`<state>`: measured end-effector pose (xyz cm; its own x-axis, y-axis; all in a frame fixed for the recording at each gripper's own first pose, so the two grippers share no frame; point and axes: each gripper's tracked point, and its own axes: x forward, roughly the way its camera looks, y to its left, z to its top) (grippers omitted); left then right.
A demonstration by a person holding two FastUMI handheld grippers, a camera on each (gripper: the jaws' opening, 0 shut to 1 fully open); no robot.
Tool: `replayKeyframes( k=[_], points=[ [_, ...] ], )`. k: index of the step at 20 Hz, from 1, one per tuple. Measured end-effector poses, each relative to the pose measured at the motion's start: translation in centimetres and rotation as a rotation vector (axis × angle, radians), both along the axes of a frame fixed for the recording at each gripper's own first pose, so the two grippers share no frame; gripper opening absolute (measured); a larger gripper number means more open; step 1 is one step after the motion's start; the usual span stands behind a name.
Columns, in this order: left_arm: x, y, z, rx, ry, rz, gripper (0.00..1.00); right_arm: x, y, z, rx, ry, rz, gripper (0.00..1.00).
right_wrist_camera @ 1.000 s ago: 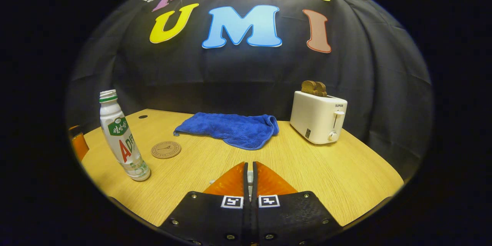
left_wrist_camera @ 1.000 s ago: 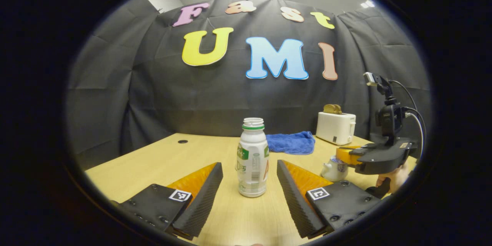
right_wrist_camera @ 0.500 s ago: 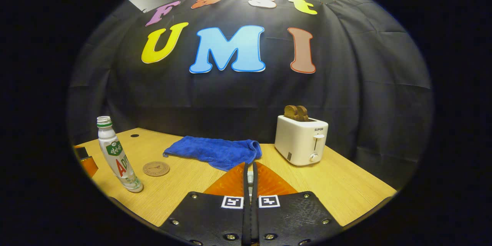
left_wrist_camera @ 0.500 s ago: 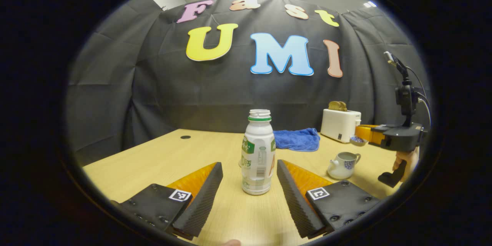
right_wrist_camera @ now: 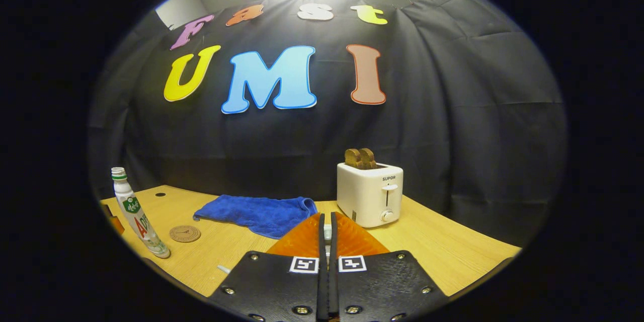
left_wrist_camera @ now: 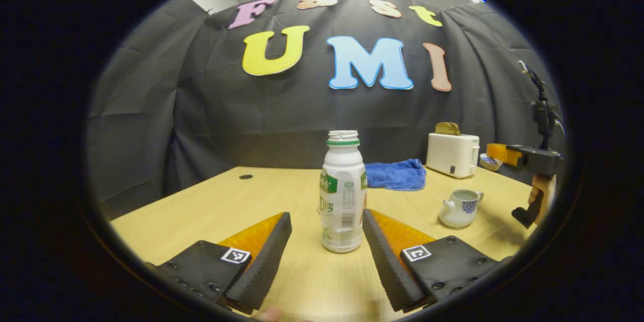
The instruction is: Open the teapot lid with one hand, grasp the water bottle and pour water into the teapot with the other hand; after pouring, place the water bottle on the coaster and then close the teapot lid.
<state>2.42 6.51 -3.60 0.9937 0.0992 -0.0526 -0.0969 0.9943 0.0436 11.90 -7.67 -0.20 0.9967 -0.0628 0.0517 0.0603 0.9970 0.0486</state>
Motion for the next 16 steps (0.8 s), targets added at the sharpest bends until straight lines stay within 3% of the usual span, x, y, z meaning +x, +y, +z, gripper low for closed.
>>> replayKeyframes(
  k=[1, 5, 16],
  points=[
    [0.5, -0.3, 0.4, 0.018, -0.005, -0.01, 0.94, 0.0, -0.2, -0.1, 0.001, -0.003, -0.003, 0.0],
    [2.5, -1.8, 0.1, 0.035, -0.002, -0.046, 0.94, -0.4, -0.4, -0.2, 0.028, -0.008, 0.011, 0.0],
    [8.0, -1.5, -2.7, 0.015, 0.085, -0.031, 0.94, -0.3, 0.6, -1.3, 0.05, 0.029, 0.058, 0.0]
  ],
)
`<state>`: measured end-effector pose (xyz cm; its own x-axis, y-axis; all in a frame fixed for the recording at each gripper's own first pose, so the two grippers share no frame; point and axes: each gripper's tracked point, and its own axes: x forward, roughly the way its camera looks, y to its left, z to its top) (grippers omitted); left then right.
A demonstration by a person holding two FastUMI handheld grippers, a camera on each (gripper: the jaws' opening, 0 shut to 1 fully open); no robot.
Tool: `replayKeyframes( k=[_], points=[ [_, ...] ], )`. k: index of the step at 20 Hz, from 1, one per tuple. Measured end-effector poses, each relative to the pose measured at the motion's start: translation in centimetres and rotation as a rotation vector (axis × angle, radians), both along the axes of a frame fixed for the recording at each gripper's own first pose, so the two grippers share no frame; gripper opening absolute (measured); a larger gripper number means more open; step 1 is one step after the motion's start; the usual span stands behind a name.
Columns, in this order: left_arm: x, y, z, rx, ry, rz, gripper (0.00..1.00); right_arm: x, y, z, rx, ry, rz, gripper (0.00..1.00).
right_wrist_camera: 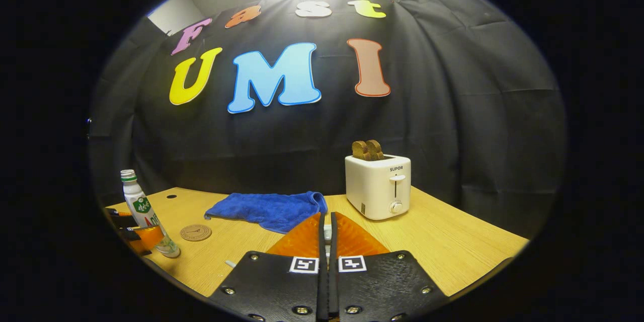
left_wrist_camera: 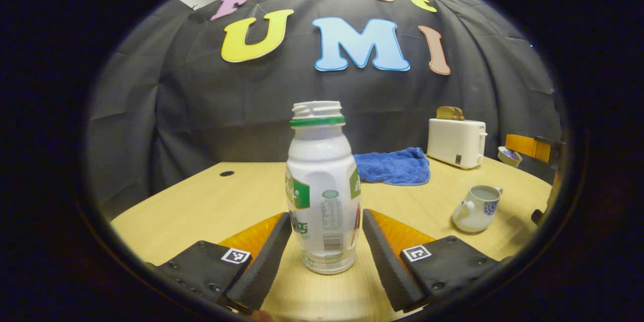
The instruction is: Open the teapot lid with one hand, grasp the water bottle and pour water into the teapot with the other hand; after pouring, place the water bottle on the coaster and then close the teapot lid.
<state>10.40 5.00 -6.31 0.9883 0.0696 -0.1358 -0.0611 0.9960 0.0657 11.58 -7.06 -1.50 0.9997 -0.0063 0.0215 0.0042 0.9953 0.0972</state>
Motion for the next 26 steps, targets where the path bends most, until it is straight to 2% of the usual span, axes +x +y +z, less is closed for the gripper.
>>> replayKeyframes(
  k=[1, 3, 4, 5, 7, 13, 16, 18, 19, 21, 26],
  points=[
    [0.2, 0.1, 0.0, 0.006, 0.008, 0.008, 1.0, 0.0, -0.2, -0.1, 0.005, 0.002, -0.005, 0.0],
    [0.5, 0.0, -0.4, 0.012, 0.022, 0.003, 0.88, 0.0, -0.8, -0.2, 0.018, 0.006, -0.018, 0.0],
    [0.5, 0.1, -0.4, 0.013, 0.026, 0.009, 0.94, 0.0, -0.9, -0.2, 0.025, 0.007, -0.022, 0.0],
    [0.8, 0.2, -0.3, 0.012, 0.026, 0.009, 0.88, 0.0, -1.2, -0.3, 0.033, 0.009, -0.027, 0.0],
    [0.5, 0.1, -0.3, 0.009, 0.025, 0.015, 0.92, 0.1, -1.5, -0.5, 0.05, 0.015, -0.033, 0.0],
    [0.5, -0.6, -0.2, 0.068, 0.029, 0.016, 0.87, 0.2, -2.3, -1.0, 0.092, 0.029, -0.046, 0.0],
    [0.3, -1.4, 0.0, 0.158, 0.044, 0.013, 0.82, 0.3, -2.9, -1.2, 0.103, 0.03, -0.063, 0.0],
    [0.2, -1.8, 0.1, 0.24, 0.052, 0.02, 0.87, 0.4, -3.2, -1.5, 0.101, 0.033, -0.073, 0.0],
    [0.2, -2.0, 0.2, 0.281, 0.054, 0.022, 0.77, 0.4, -3.4, -1.5, 0.103, 0.033, -0.075, 0.0],
    [0.3, -2.6, 0.1, 0.362, 0.057, 0.015, 0.87, 0.5, -3.6, -1.7, 0.11, 0.037, -0.082, 0.0],
    [0.5, -2.3, 2.2, 0.616, 0.026, 0.061, 0.87, 0.4, -4.6, -1.7, 0.117, 0.032, -0.108, 0.0]
  ],
)
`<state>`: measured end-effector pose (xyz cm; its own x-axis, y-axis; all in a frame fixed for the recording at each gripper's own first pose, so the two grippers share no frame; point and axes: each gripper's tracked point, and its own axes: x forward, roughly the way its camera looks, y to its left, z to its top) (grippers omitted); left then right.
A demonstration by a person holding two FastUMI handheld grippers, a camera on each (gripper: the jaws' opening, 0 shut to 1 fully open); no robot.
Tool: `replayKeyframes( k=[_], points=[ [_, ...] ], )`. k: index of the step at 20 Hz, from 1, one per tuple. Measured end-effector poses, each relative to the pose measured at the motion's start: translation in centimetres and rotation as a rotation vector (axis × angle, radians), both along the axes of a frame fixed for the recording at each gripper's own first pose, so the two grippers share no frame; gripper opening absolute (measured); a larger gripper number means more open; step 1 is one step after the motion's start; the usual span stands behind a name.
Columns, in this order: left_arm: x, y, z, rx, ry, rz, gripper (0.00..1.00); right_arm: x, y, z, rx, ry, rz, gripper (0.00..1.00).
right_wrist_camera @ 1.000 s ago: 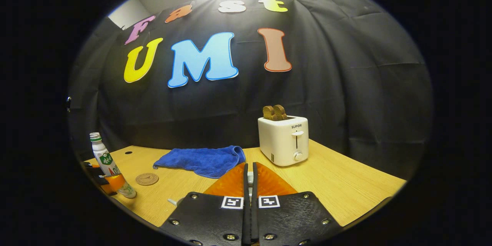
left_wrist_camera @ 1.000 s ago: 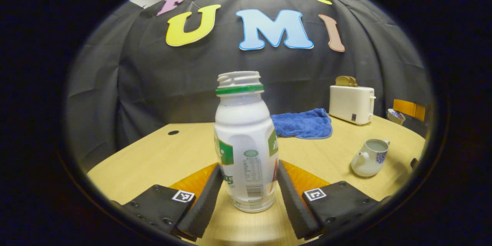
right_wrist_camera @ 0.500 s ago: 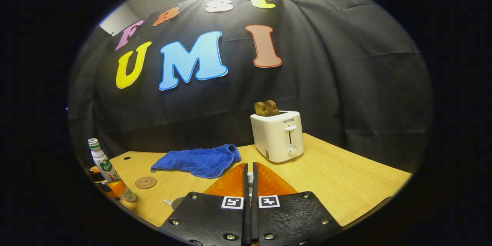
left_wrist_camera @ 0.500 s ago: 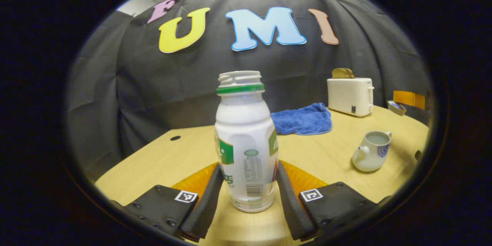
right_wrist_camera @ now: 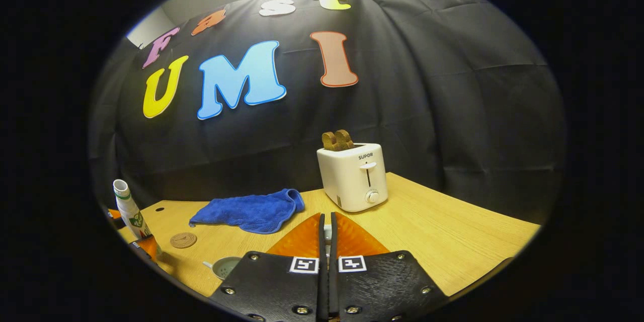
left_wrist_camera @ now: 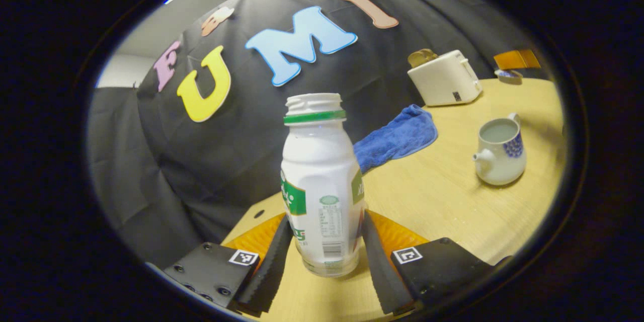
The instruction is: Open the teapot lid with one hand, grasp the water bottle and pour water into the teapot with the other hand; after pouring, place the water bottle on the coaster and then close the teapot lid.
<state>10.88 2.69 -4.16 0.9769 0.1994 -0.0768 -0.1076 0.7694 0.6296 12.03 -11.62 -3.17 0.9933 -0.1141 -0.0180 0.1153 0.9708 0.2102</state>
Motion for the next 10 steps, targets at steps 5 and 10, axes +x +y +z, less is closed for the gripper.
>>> replayKeyframes(
  k=[5, 10],
  points=[
    [0.5, -0.7, 1.1, 0.138, -0.008, -0.014, 0.87, 0.0, -0.5, -0.1, 0.022, 0.002, -0.011, 0.0],
    [0.8, -1.7, 2.5, 0.354, -0.029, -0.036, 0.87, 0.0, -1.0, -0.4, 0.025, 0.005, -0.026, 0.0]
  ],
)
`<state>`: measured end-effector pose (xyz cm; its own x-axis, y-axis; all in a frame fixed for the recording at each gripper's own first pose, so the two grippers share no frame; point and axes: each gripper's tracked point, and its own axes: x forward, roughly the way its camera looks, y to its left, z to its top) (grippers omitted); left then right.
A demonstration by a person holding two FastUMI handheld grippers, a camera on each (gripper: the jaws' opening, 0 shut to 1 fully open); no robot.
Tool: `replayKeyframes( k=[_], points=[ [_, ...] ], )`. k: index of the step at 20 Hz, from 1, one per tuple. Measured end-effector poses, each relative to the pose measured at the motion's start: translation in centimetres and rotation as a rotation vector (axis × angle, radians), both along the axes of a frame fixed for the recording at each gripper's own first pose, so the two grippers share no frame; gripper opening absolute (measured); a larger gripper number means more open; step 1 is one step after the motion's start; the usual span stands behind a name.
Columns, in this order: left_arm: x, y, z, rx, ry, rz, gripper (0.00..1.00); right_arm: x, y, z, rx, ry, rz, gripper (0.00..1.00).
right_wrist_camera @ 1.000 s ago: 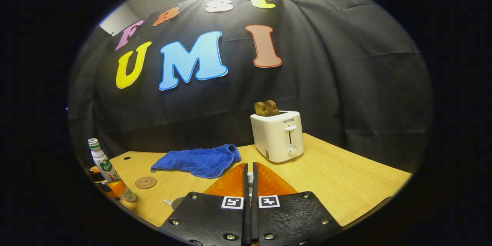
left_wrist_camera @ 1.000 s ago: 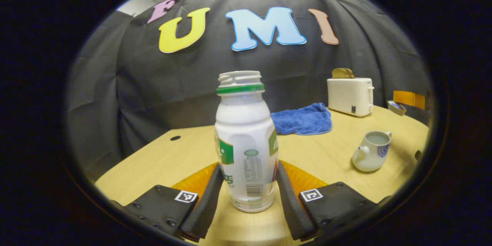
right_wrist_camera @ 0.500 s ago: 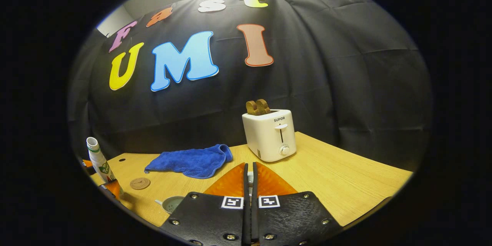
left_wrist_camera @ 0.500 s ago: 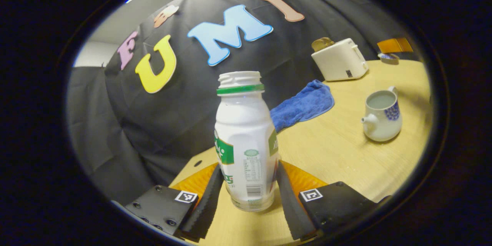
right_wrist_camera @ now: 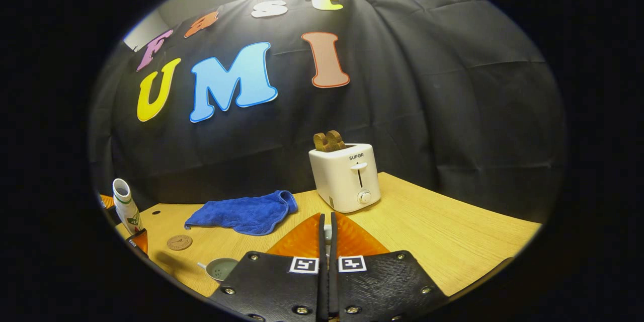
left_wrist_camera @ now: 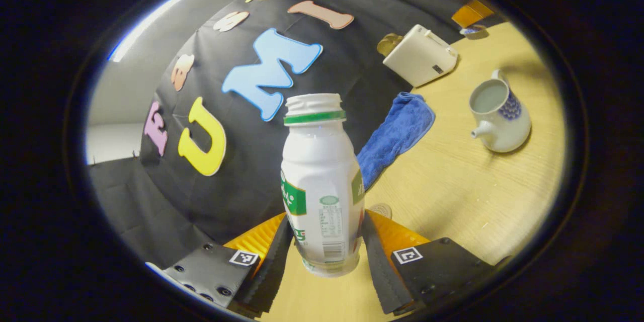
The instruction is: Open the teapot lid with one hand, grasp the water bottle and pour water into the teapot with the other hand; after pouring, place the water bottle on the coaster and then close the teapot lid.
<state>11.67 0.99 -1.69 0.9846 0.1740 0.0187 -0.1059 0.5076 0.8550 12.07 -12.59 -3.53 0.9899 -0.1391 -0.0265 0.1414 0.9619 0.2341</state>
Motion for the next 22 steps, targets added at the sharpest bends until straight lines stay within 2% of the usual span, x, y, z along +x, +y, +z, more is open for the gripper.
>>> replayKeyframes(
  k=[8, 10, 11, 12, 14, 15, 16, 17, 18, 22],
  points=[
    [0.5, -2.8, 2.4, 0.286, -0.042, -0.03, 0.85, 0.0, -0.6, -0.4, 0.02, 0.009, -0.016, 0.0],
    [1.1, -3.6, 2.5, 0.33, -0.043, -0.04, 0.82, 0.0, -0.9, -0.4, 0.031, 0.009, -0.02, 0.0],
    [1.3, -3.8, 2.5, 0.35, -0.044, -0.041, 0.76, 0.0, -1.0, -0.5, 0.038, 0.01, -0.023, 0.0],
    [1.4, -4.1, 2.4, 0.37, -0.043, -0.042, 0.76, 0.0, -1.1, -0.5, 0.046, 0.012, -0.024, 0.0],
    [1.4, -4.4, 2.4, 0.412, -0.036, -0.048, 0.84, 0.0, -1.3, -0.6, 0.061, 0.012, -0.025, 0.0],
    [1.6, -4.7, 2.3, 0.436, -0.033, -0.051, 0.82, 0.0, -1.4, -0.5, 0.068, 0.011, -0.026, 0.0],
    [1.8, -4.8, 2.3, 0.457, -0.029, -0.053, 0.87, -0.1, -1.5, -0.5, 0.075, 0.01, -0.027, 0.0],
    [1.9, -5.0, 2.2, 0.475, -0.027, -0.054, 0.87, -0.1, -1.5, -0.5, 0.083, 0.008, -0.025, 0.0],
    [1.9, -5.1, 2.2, 0.493, -0.027, -0.055, 0.82, -0.1, -1.5, -0.4, 0.088, 0.007, -0.025, 0.0],
    [2.3, -6.0, 2.1, 0.556, -0.025, -0.066, 0.82, -0.2, -1.8, -0.4, 0.096, 0.004, -0.028, 0.0]
  ],
)
